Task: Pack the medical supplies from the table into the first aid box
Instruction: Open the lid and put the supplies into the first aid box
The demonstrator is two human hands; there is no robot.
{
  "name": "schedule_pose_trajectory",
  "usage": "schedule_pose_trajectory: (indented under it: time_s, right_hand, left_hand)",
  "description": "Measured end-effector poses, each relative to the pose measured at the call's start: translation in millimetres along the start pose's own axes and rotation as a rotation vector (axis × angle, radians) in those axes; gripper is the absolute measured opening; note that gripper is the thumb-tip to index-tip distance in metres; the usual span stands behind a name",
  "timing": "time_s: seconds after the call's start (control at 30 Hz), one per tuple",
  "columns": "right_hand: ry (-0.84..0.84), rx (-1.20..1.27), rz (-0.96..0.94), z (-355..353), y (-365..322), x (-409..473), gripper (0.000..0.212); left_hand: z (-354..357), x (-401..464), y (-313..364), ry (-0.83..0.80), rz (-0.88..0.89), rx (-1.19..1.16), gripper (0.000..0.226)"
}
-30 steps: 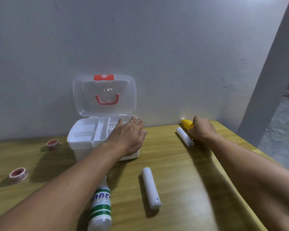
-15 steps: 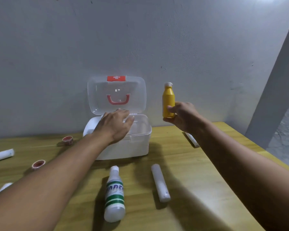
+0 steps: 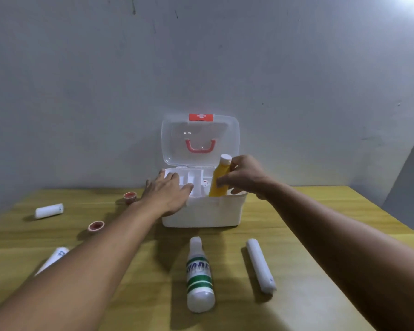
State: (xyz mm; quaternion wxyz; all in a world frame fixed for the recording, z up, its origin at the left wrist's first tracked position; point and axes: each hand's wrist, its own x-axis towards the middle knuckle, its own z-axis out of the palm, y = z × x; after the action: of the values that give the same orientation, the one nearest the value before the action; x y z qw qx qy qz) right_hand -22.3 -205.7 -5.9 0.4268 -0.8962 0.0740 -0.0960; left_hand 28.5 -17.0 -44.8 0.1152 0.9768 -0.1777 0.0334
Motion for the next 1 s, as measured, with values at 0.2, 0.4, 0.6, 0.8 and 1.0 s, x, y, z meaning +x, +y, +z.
schedule_pose_trajectory:
  time_s: [0.2,0.4,0.6,0.8,1.0]
  right_hand:
    - [-0.107,-0.287,-0.014,12.1,0.1,15.0,0.043]
    - [-0.116,-0.456,-0.071,18.7,0.1,19.0,0.035]
    - [-0.112,-0.428,-0.061,11.6,-2.3,12.7,0.035]
    - [-0.026,-0.418,-0.129,-2.5,-3.7,-5.3,0.026]
    - [0.020,-0.376,-0.191,-6.2,-7.2,-17.2,0.040]
  left_hand:
    - [0.9,-1.2,0.2,-0.010,0.001,-0.031,0.064]
    - [7.9,6.6,-4.8,-0.001,0.011,0.019,0.062]
    - [5.1,2.4,-3.5,0.041,0.031,0.037,0.063]
    - [11.8,-9.0,-5.3,0.133,0.113,-0.025,0.057]
    - [11.6,-17.3,-6.0,0.104,0.149,-0.031,0.055]
